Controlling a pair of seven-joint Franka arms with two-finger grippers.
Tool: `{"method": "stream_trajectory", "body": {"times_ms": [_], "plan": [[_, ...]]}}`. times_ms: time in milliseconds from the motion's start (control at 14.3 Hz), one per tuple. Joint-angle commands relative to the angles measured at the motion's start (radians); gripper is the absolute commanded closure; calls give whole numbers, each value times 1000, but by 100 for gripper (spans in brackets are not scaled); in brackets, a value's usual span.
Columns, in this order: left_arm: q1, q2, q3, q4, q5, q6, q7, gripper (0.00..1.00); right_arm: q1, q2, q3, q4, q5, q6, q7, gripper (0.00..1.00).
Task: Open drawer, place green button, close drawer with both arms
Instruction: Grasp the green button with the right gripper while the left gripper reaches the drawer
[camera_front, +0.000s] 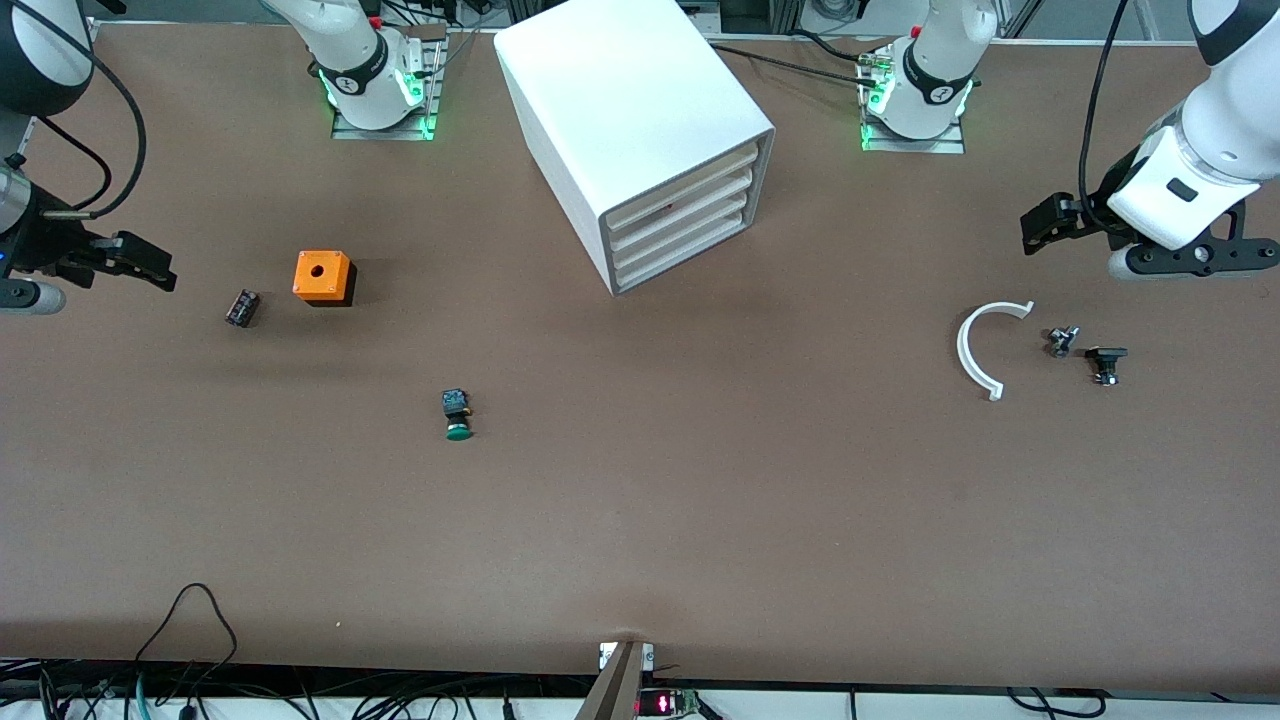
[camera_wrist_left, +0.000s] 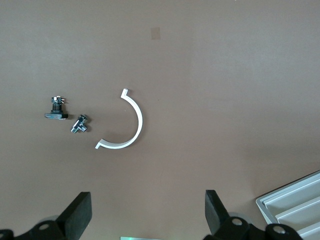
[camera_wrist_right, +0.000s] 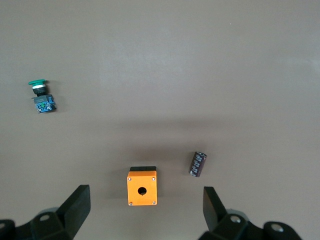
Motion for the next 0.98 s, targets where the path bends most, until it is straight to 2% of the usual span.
{"method": "stream_trajectory", "body": {"times_ms": [0, 350, 629, 909], "plan": [[-1, 13, -6, 31, 7, -18, -4, 0, -3, -55, 1, -62, 11, 33, -3, 0], [-3, 22, -5, 37, 7, -15, 5, 0, -5, -29, 1, -28, 16, 27, -3, 0], [-17, 121, -6, 112, 22, -47, -1, 0, -3, -26, 1, -28, 16, 38, 9, 0], [-20, 178, -16, 145, 27, -82, 2, 0, 14, 52, 22, -34, 45, 62, 10, 0]]}}
